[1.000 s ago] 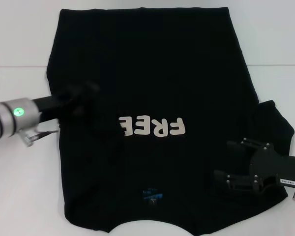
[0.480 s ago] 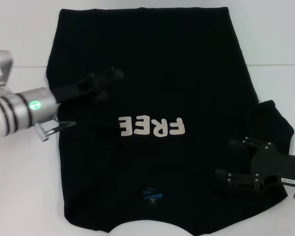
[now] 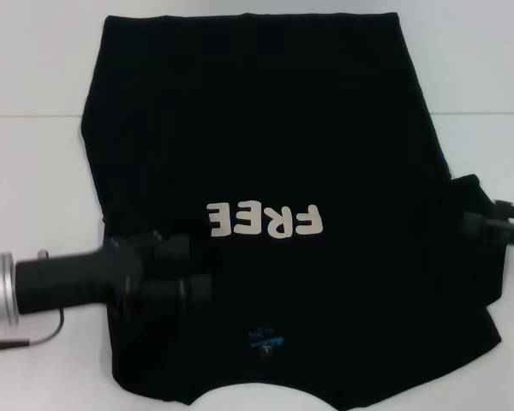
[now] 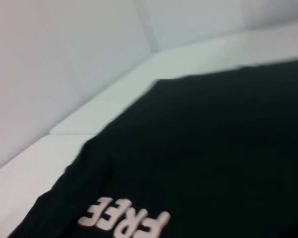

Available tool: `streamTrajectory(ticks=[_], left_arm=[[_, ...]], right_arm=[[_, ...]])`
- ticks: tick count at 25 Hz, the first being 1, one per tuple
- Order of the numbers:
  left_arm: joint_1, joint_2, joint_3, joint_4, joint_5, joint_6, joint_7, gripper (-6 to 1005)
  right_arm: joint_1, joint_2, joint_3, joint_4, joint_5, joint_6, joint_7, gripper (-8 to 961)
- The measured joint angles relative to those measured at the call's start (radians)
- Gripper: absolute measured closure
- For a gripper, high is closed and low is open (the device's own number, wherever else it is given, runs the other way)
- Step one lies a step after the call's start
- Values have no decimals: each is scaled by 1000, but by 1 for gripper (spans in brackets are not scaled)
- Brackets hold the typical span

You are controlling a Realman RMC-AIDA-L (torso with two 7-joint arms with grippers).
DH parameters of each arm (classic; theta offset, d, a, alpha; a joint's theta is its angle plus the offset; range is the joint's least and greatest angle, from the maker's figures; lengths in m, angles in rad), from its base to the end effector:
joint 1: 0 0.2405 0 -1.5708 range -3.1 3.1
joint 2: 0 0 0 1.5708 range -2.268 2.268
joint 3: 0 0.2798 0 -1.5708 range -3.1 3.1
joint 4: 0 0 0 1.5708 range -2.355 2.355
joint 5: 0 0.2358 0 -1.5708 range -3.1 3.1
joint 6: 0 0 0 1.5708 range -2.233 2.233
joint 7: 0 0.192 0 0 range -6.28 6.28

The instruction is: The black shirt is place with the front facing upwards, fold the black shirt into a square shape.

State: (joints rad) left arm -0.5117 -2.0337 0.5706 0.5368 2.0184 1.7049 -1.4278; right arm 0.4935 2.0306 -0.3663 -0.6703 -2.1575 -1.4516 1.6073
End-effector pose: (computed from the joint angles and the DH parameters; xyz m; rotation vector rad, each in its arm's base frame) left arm -0.2876 0.3498 -0.0392 -2.7216 -0.8313 -0.8986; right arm 0.3553 0.3911 0.0116 -2.3116 1.0708 0.6514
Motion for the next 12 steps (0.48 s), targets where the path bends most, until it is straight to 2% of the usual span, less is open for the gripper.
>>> streamTrajectory(ticks=[3,7,8,9,12], left_arm=[[27,-4,53,22,1,3,73,80],[34,-8,61,33,3,19,113,81],[33,-8,65,35,4,21,118,81],[33,-8,65,35,4,21,118,80],[28,-9,71,36,5,25,119,80]], right_arm=[[4,-62,-19,-83,-77,-33,320,63],[36,-158,-46,-127,-229,-101,683,63],[57,-189,-55,-128,-305,-123,807,63],[57,-189,-55,-128,-305,-123,807,63],[96,-210,-64,-126,-401,-128,886,64]])
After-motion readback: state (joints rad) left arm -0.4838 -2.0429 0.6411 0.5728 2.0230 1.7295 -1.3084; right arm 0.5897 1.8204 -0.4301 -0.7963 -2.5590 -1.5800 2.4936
